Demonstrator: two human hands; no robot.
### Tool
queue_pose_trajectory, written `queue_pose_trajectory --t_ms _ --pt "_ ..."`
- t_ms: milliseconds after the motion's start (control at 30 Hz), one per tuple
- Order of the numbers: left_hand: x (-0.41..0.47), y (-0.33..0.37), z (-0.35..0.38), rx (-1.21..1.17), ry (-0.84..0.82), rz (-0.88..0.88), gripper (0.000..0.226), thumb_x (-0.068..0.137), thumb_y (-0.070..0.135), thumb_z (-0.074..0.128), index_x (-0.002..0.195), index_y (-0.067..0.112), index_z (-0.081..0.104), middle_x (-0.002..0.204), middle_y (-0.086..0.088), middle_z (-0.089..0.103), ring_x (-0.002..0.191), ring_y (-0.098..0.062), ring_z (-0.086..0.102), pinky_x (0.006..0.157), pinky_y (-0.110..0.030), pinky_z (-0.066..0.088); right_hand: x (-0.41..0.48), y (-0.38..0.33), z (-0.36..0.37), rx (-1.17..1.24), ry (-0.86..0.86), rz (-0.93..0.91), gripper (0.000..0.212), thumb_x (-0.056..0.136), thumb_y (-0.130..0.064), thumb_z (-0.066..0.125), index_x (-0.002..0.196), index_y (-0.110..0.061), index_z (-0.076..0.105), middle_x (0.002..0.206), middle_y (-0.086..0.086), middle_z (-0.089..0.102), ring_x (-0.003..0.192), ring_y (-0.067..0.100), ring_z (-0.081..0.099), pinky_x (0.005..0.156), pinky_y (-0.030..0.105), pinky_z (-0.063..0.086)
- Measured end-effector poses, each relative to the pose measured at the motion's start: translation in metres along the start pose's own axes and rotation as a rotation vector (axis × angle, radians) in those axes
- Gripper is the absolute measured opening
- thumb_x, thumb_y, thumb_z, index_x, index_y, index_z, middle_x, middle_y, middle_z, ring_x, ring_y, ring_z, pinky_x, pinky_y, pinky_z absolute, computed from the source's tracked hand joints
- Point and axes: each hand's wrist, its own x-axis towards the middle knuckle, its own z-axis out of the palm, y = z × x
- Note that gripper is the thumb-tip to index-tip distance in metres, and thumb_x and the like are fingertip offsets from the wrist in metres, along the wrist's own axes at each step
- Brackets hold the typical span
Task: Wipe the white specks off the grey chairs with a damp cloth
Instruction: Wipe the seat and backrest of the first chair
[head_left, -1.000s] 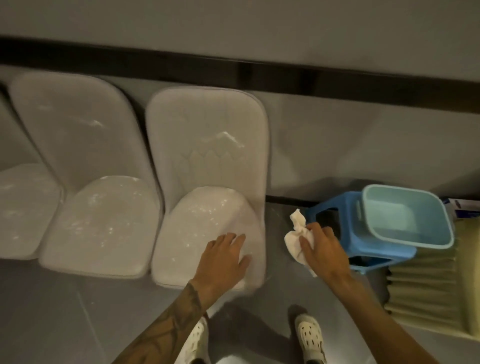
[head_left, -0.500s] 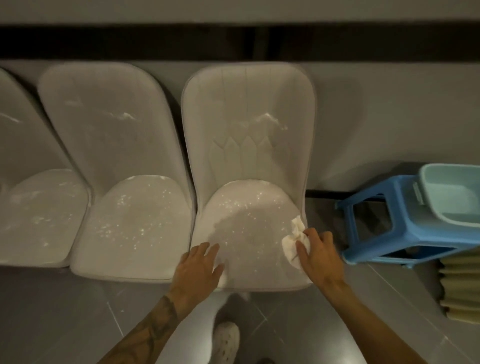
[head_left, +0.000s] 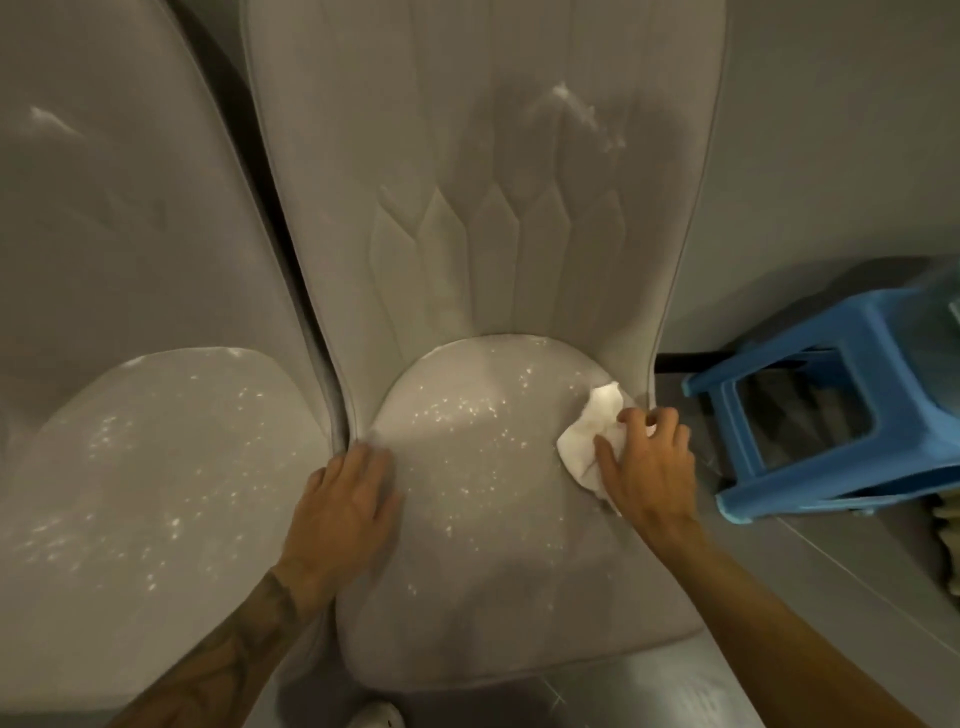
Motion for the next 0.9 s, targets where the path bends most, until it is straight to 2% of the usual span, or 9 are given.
queue_pose_trajectory --t_ms 100,200,400,567,633,733,767,867,900 --pt "0.02 -0.021 0.022 0.026 0.082 0.032 0.064 0.103 0.05 0.029 0.147 0.012 0.054 0.146 -0.012 0.054 0.127 -0.032 0.054 0.109 -0.047 0.045 0.009 0.002 0.031 -0.034 0.061 -0.085 0.045 0.097 -0.049 0.052 0.123 -0.013 0.052 0.126 0.011 0.049 0.108 0.026 0.05 0.089 0.04 0.05" --pt "0.034 -0.035 0.041 0.032 0.206 0.057 0.066 0.105 0.051 0.025 0.139 0.01 0.063 0.139 -0.014 0.061 0.118 -0.036 0.058 0.101 -0.051 0.048 0.019 0.005 0.05 0.022 0.19 -0.184 0.029 0.099 -0.034 0.054 0.115 -0.01 0.053 0.114 0.01 0.052 0.096 0.023 0.048 0.084 0.042 0.05" --pt "0.047 -0.044 0.071 0.064 0.391 0.079 0.053 0.102 0.045 0.036 0.134 0.015 0.066 0.137 -0.011 0.062 0.114 -0.038 0.055 0.095 -0.05 0.038 0.062 -0.014 0.069 0.091 0.299 0.102 0.024 0.102 -0.026 0.045 0.112 -0.005 0.051 0.114 0.015 0.052 0.097 0.026 0.045 0.089 0.037 0.04" --pt "0.052 -0.053 0.088 0.093 0.568 0.179 0.044 0.104 0.039 0.044 0.134 0.014 0.065 0.136 -0.013 0.062 0.114 -0.041 0.056 0.095 -0.053 0.04 0.074 -0.015 0.075 0.045 0.223 -0.257 0.019 0.103 -0.026 0.043 0.104 -0.008 0.05 0.105 0.013 0.051 0.091 0.027 0.045 0.088 0.043 0.042" --pt "0.054 -0.052 0.087 0.071 0.551 0.145 0.048 0.103 0.043 0.039 0.134 0.017 0.064 0.134 -0.009 0.061 0.115 -0.038 0.054 0.095 -0.051 0.038 0.079 -0.005 0.073 0.043 0.237 -0.266 0.016 0.103 -0.019 0.042 0.101 -0.006 0.051 0.103 0.015 0.051 0.092 0.029 0.046 0.089 0.047 0.041" --pt "0.052 -0.048 0.086 0.067 0.54 0.15 0.048 0.103 0.043 0.036 0.132 0.016 0.064 0.132 -0.01 0.061 0.115 -0.035 0.053 0.095 -0.05 0.037 0.087 -0.022 0.079 0.075 0.312 -0.094 0.025 0.104 -0.023 0.039 0.11 -0.003 0.052 0.113 0.018 0.051 0.1 0.032 0.046 0.094 0.046 0.038" --pt "0.051 -0.047 0.084 0.06 0.538 0.154 0.047 0.103 0.042 0.037 0.132 0.016 0.064 0.132 -0.01 0.061 0.115 -0.035 0.053 0.095 -0.05 0.038 0.084 -0.035 0.084 0.088 0.295 -0.122 0.027 0.104 -0.024 0.039 0.112 -0.003 0.052 0.114 0.018 0.051 0.1 0.033 0.046 0.094 0.045 0.038" --pt "0.047 -0.046 0.082 0.062 0.547 0.153 0.046 0.102 0.039 0.04 0.131 0.014 0.065 0.13 -0.011 0.063 0.114 -0.035 0.054 0.095 -0.051 0.04 0.07 -0.056 0.101 0.061 0.247 -0.398 0.023 0.102 -0.023 0.043 0.11 -0.003 0.053 0.108 0.018 0.052 0.093 0.033 0.048 0.086 0.046 0.041" --pt "0.044 -0.045 0.082 0.068 0.549 0.154 0.046 0.102 0.039 0.04 0.131 0.014 0.065 0.13 -0.011 0.063 0.114 -0.036 0.055 0.095 -0.051 0.04 0.071 -0.05 0.099 0.066 0.231 -0.397 0.024 0.102 -0.024 0.044 0.111 -0.004 0.052 0.109 0.017 0.052 0.094 0.034 0.048 0.086 0.045 0.041"
